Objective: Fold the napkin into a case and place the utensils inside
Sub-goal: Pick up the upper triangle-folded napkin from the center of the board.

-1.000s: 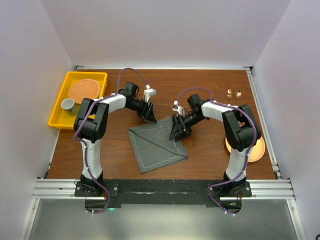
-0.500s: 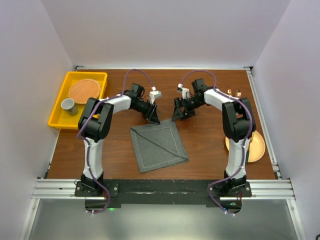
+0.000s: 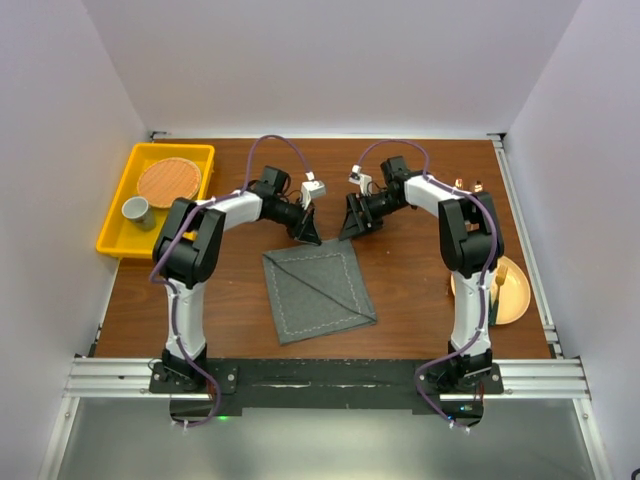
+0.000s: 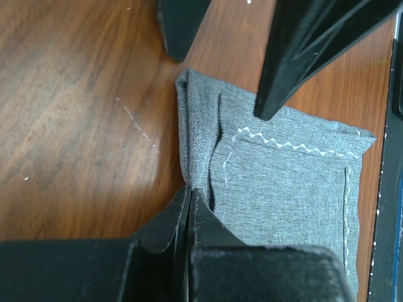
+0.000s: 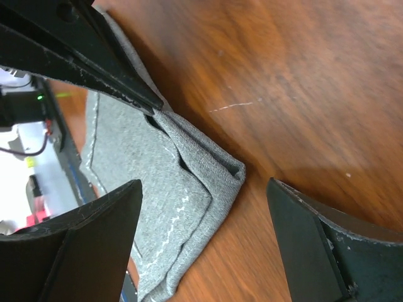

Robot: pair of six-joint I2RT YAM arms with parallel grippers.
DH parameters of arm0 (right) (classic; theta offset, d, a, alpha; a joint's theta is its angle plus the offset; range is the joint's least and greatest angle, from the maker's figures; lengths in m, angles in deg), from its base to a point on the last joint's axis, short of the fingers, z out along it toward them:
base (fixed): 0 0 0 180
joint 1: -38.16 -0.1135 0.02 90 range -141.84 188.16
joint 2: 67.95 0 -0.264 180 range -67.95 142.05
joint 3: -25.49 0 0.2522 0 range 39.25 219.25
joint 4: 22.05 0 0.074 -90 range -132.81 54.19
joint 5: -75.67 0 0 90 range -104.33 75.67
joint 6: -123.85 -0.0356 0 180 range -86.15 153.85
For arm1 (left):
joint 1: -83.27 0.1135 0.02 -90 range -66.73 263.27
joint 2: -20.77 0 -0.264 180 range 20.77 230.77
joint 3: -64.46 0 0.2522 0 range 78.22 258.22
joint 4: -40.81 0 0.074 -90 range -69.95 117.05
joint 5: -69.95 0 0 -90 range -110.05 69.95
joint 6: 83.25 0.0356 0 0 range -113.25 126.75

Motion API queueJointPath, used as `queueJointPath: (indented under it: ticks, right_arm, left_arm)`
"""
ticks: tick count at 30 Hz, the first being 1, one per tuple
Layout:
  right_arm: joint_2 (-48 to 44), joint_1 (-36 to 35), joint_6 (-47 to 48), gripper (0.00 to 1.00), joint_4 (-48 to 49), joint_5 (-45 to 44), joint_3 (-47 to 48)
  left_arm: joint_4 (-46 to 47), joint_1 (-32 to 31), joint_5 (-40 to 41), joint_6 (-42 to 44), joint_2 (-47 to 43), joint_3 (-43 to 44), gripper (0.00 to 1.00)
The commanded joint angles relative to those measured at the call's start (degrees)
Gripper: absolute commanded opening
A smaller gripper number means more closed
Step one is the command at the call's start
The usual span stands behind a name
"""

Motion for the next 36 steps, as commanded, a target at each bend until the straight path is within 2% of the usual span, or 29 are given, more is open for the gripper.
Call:
queueJointPath:
  ticks: [1, 7, 14, 15, 16, 18, 19, 20, 22, 23, 26, 28, 29, 32, 34, 36]
  right_arm:
    - [3.4, -0.7, 3.1, 0.85, -1.7, -0.4, -0.9]
    - [6.1, -1.0, 5.9, 0.85, -4.4, 1.7, -0.4]
    - [4.4, -2.4, 8.0, 0.75, -6.9, 8.5, -0.6]
    - [3.9, -2.5, 8.2, 0.70, -6.9, 9.0, -0.7]
    - [3.0, -3.1, 8.7, 0.59, -6.9, 9.3, -1.2]
    - [2.7, -3.3, 8.7, 0.52, -6.7, 8.9, -1.2]
    - [2.6, -3.4, 8.7, 0.44, -6.6, 8.6, -1.1]
    - [2.6, -3.4, 8.8, 0.40, -6.7, 7.8, -0.9]
    - [2.3, -3.4, 9.5, 0.27, -7.1, 7.1, -0.6]
    - [2.0, -3.4, 9.7, 0.21, -7.3, 6.6, -0.6]
    - [0.1, -3.6, 9.6, 0.01, -6.7, 6.6, -0.8]
    - [-2.2, -4.0, 9.5, 0.00, -6.0, 6.4, -1.7]
    - [-3.1, -4.5, 9.5, 0.00, -4.7, 6.3, -2.1]
    - [-5.8, -5.3, 10.7, 0.00, -3.6, 5.4, -3.8]
    - [-6.6, -5.6, 12.4, 0.00, -3.9, 4.9, -4.2]
    - [-7.6, -6.0, 13.9, 0.00, -4.5, 4.7, -4.3]
  left_arm:
    - [3.7, -0.3, -2.3, 2.7, -5.7, -2.4, 0.00]
    - [4.8, -0.4, -2.9, 3.5, -8.1, -4.1, 0.00]
    - [5.0, -0.4, -2.3, 4.2, -8.5, -5.1, 0.00]
    - [4.9, -0.4, -2.3, 4.4, -8.4, -5.0, 0.00]
    - [5.0, -0.4, -2.0, 4.5, -8.3, -5.0, 0.00]
    - [5.1, -0.4, -1.8, 4.5, -8.0, -5.0, 0.00]
    - [5.1, -0.4, -1.7, 4.4, -8.1, -5.0, 0.00]
    - [5.1, -0.1, -1.3, 4.0, -8.3, -5.0, 0.03]
    - [4.8, 0.9, -1.4, 3.1, -9.0, -5.1, 0.26]
    - [3.7, 2.9, -2.2, 2.9, -9.2, -5.2, 0.44]
    - [-4.1, 6.8, -3.6, 8.2, -10.2, -4.0, 0.65]
    - [-8.7, 8.2, -3.7, 15.7, -11.1, -3.9, 0.69]
    - [-12.9, 8.8, -3.7, 17.8, -11.3, -3.7, 0.81]
    - [-21.7, 8.9, -4.3, 26.6, -10.6, -2.5, 0.86]
    - [-23.4, 8.9, -3.7, 30.3, -10.1, -2.5, 0.92]
    - [-22.6, 9.0, -2.9, 31.9, -10.4, -3.2, 0.94]
